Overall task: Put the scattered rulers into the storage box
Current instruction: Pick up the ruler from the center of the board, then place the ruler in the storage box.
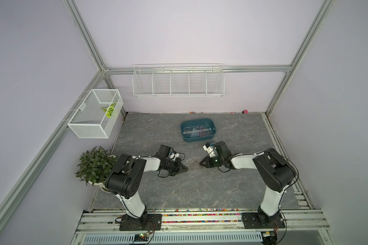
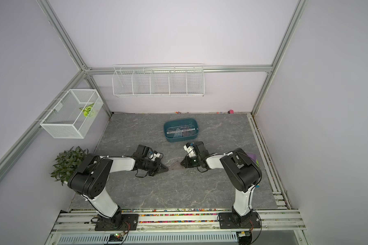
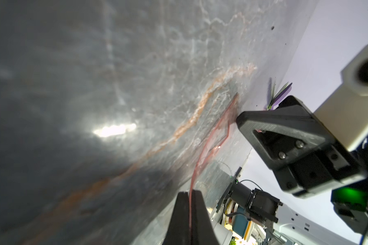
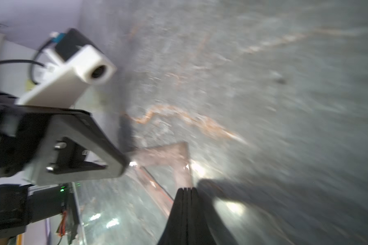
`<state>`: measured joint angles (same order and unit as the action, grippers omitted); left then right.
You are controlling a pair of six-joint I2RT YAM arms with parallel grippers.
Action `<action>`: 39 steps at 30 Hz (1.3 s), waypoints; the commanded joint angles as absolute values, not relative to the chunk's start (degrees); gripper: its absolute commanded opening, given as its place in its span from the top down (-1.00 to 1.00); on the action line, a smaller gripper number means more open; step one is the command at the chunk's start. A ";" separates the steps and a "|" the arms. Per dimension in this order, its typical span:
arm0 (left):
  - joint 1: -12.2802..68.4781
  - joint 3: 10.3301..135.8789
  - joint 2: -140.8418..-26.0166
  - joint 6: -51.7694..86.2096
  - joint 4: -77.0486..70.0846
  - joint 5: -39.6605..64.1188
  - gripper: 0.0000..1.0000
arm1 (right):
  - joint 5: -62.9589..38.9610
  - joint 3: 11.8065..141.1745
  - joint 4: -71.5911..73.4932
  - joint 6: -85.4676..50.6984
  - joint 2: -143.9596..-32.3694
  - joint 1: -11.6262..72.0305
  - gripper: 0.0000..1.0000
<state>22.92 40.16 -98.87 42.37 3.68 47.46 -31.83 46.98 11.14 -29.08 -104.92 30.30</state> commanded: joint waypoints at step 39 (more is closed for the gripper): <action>21.31 139.18 -143.54 17.05 54.52 42.89 -0.69 | -34.41 41.01 -0.02 -27.85 -84.66 15.00 0.37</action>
<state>21.76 139.06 -148.33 18.57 52.97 44.05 -37.98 38.37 5.13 -30.61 -88.60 15.53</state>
